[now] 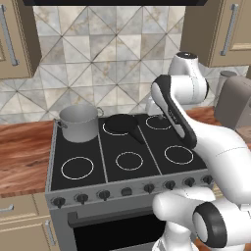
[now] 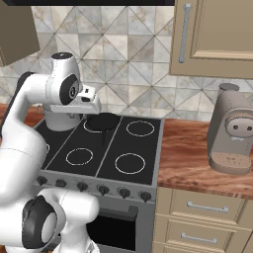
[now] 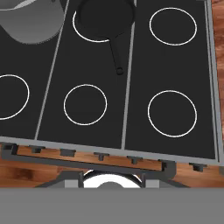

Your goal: Move the pot and pan from the stove into the sink.

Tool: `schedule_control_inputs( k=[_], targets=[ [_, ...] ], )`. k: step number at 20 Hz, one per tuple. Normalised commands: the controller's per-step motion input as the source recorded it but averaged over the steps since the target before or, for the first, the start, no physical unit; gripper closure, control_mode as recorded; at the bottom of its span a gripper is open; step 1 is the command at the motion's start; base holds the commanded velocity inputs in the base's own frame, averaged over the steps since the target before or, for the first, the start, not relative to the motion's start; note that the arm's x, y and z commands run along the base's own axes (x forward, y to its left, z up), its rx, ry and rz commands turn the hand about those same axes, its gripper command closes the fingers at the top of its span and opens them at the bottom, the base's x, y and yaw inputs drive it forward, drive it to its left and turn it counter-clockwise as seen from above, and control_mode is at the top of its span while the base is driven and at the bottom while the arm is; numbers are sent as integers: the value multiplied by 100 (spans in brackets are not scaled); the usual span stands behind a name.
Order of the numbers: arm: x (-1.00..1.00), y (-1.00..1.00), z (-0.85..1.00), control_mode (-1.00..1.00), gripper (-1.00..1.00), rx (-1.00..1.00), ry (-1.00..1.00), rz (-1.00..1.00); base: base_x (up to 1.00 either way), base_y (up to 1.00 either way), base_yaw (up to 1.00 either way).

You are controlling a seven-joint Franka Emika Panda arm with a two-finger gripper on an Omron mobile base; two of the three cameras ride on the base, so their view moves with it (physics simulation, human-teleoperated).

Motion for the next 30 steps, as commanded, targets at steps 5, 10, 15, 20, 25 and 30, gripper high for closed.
schedule_control_inputs(
  k=[5, 10, 15, 20, 25, 30],
  targets=[
    [0, 0, -7, -100, -100, -1, 2, 0, 0, 0, 0],
    [3, 0, -16, -100, -100, -3, 0, 0, 0, 0, 0],
    [31, 0, -27, -100, -100, -1, 0, 2, 0, 0, 0],
    [47, 0, -28, -100, -100, -1, 0, 5, 0, 0, 0],
    [44, 0, -31, -100, -100, 0, 0, 5, 0, 0, 0],
    [34, 0, -31, -100, -100, 0, 0, 5, 0, 0, 0]
  ],
)
